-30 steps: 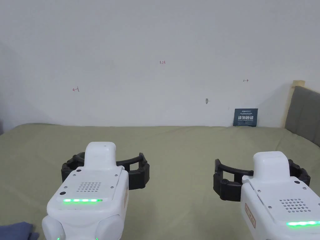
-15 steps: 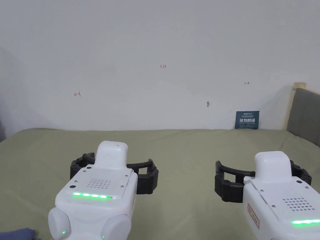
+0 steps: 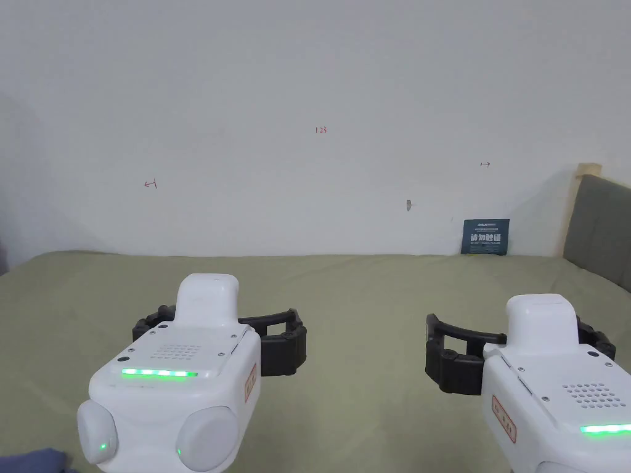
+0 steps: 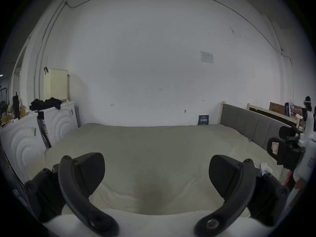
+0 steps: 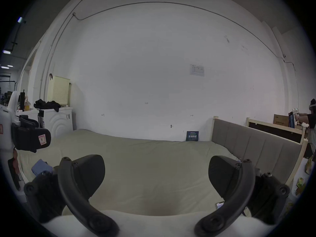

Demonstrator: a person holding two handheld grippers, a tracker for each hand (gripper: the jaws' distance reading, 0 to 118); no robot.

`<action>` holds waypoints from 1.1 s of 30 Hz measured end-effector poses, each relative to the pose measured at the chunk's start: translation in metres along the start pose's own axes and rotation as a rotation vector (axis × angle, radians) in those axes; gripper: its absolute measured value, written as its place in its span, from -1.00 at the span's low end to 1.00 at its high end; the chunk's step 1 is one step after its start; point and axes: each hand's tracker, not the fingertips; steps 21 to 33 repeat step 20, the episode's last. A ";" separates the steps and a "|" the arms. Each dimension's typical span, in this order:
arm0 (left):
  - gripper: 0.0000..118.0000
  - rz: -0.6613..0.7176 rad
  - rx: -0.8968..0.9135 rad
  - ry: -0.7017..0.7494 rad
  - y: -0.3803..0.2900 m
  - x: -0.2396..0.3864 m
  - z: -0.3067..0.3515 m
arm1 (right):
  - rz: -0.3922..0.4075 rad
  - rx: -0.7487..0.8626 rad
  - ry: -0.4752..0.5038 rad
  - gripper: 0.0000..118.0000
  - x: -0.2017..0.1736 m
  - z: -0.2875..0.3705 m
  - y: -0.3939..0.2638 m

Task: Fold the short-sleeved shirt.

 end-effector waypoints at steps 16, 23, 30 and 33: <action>0.88 -0.090 -0.057 0.075 -0.003 0.011 -0.007 | -0.008 -0.006 0.003 1.00 -0.001 0.000 -0.003; 0.86 -0.049 -0.045 0.105 -0.003 0.012 -0.008 | -0.003 -0.010 0.011 1.00 -0.002 0.001 -0.005; 0.86 -0.049 -0.045 0.105 -0.003 0.012 -0.008 | -0.003 -0.010 0.011 1.00 -0.002 0.001 -0.005; 0.86 -0.049 -0.045 0.105 -0.003 0.012 -0.008 | -0.003 -0.010 0.011 1.00 -0.002 0.001 -0.005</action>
